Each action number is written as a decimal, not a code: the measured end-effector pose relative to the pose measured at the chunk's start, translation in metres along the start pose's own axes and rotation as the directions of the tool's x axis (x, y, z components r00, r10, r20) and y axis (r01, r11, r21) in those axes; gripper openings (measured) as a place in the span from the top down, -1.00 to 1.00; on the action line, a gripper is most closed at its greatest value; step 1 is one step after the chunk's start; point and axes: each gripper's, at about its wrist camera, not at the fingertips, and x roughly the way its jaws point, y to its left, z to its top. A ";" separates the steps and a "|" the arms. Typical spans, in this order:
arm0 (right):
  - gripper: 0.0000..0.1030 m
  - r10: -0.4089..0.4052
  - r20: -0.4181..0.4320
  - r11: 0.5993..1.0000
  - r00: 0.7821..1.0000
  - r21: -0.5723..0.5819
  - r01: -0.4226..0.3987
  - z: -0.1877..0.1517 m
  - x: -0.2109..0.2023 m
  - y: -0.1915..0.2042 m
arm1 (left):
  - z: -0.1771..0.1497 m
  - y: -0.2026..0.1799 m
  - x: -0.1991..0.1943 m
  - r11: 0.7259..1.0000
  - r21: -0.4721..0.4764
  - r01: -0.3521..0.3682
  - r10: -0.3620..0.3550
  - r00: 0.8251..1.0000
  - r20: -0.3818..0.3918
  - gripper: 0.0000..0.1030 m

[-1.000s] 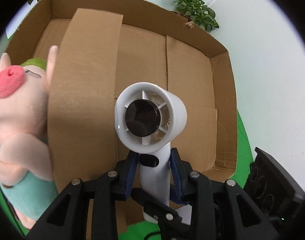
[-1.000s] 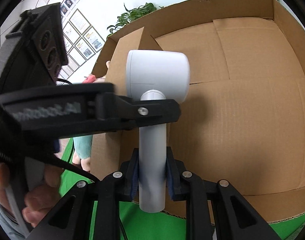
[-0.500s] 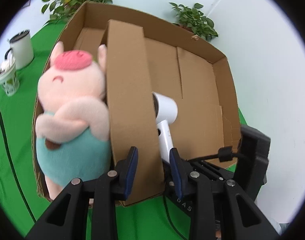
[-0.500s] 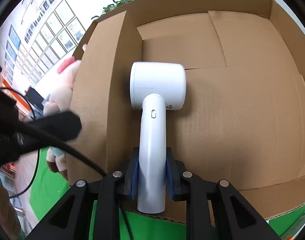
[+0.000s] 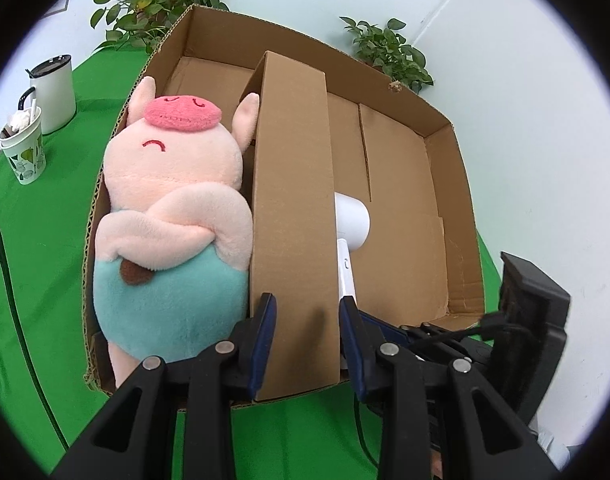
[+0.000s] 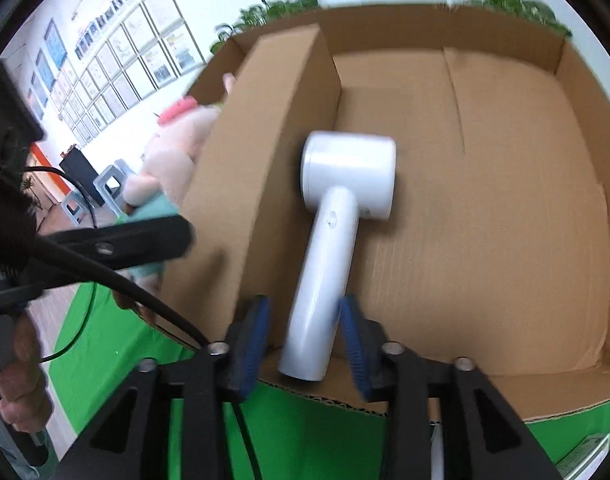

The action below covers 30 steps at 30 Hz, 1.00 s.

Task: Organize objects
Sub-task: 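Lift the hair dryer and carry it over the tray with the right gripper, then lower the hair dryer into the tray and open the right gripper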

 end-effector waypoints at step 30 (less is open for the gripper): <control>-0.99 -0.241 0.305 0.964 0.921 -0.031 0.262 -0.048 -0.142 -0.036 | -0.052 -0.100 -0.052 0.860 0.111 -0.498 0.385 0.776 0.499 -0.59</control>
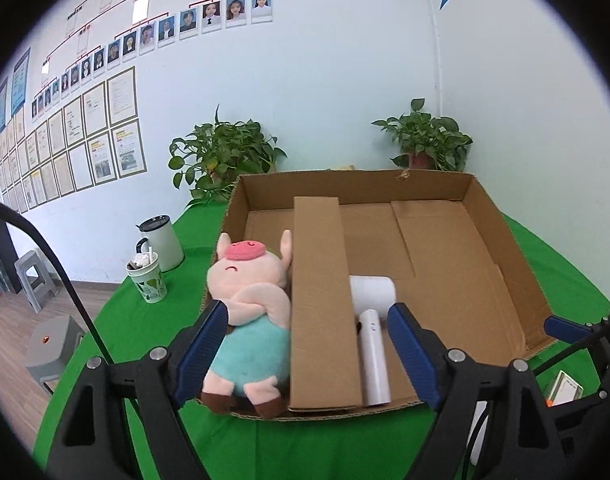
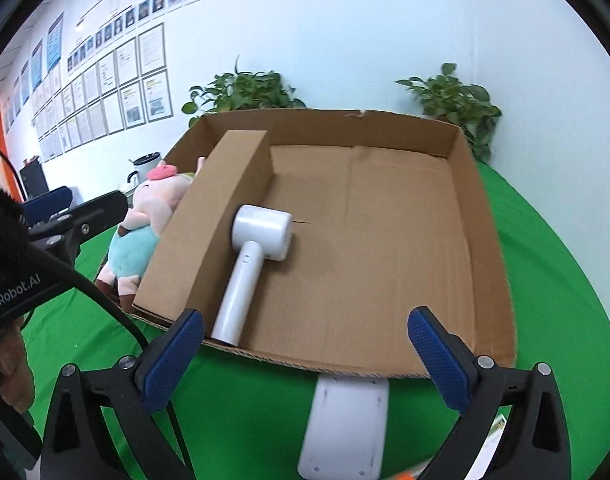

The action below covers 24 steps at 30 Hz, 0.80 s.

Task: Organize objects
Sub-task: 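Lower the hair dryer into the tray and open the right gripper, then grasp the white rectangular plastic device with the right gripper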

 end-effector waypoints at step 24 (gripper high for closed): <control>-0.99 0.162 -0.137 0.987 0.977 0.018 -0.161 -0.089 0.010 -0.030 | -0.061 -0.012 0.013 0.977 -0.072 0.201 -0.213 0.951 -0.223 -0.57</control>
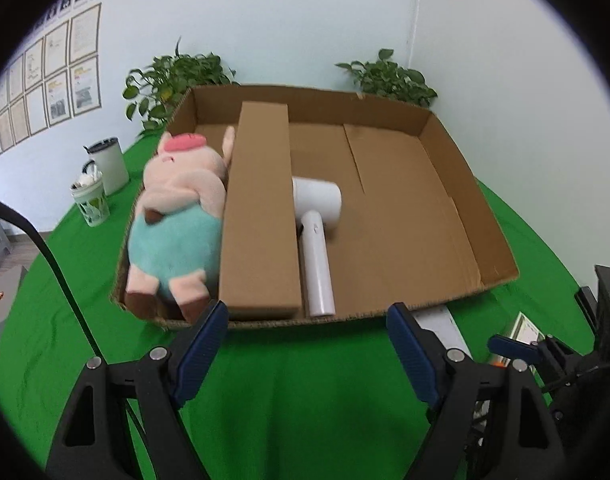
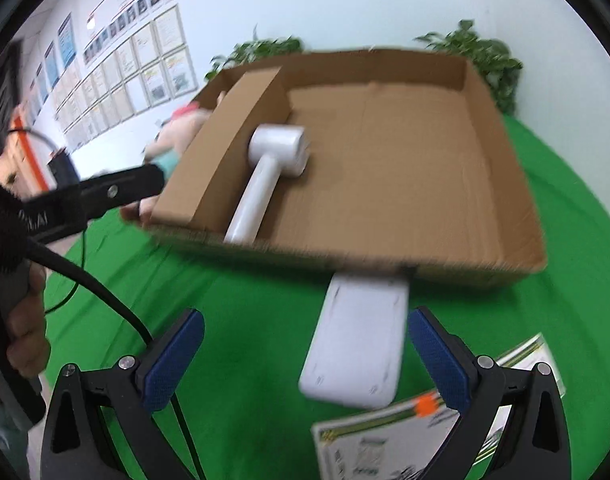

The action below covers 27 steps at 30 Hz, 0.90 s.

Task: Organize objects
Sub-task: 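Grasp the white rectangular plastic device with the right gripper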

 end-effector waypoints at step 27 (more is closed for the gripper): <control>-0.36 -0.163 -0.165 0.986 0.973 -0.048 0.157 -0.022 0.049 -0.004 | -0.039 0.017 0.035 0.957 -0.169 0.234 -0.264 0.947 -0.185 -0.57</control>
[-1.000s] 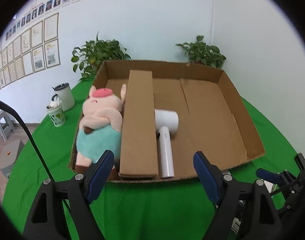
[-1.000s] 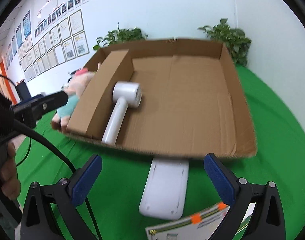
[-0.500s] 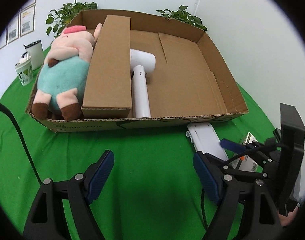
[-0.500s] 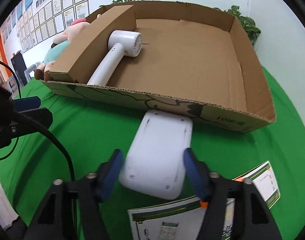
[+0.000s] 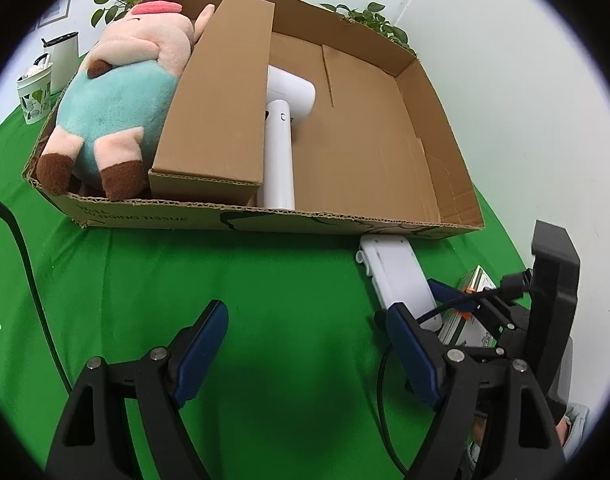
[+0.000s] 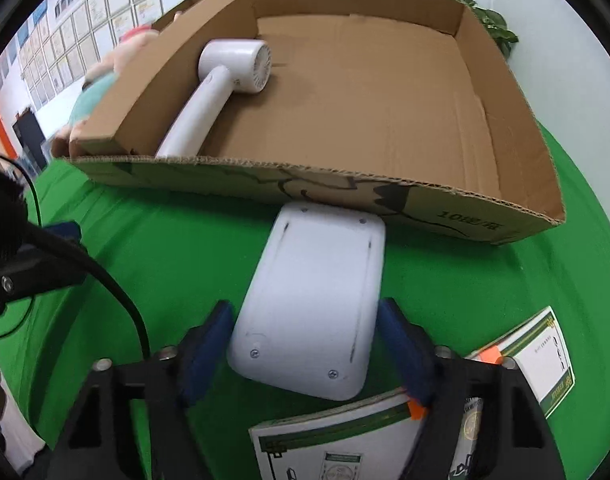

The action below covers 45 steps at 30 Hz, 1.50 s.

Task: Organize objects
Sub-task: 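Grasp the white rectangular plastic device with the right gripper, then lift the white device and carry it over the tray with the right gripper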

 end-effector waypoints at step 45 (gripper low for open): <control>-0.25 0.334 0.108 0.933 0.936 -0.175 -0.313 -0.034 -0.051 0.040 | -0.014 -0.009 0.022 0.950 -0.205 0.236 -0.265 0.957 -0.123 0.46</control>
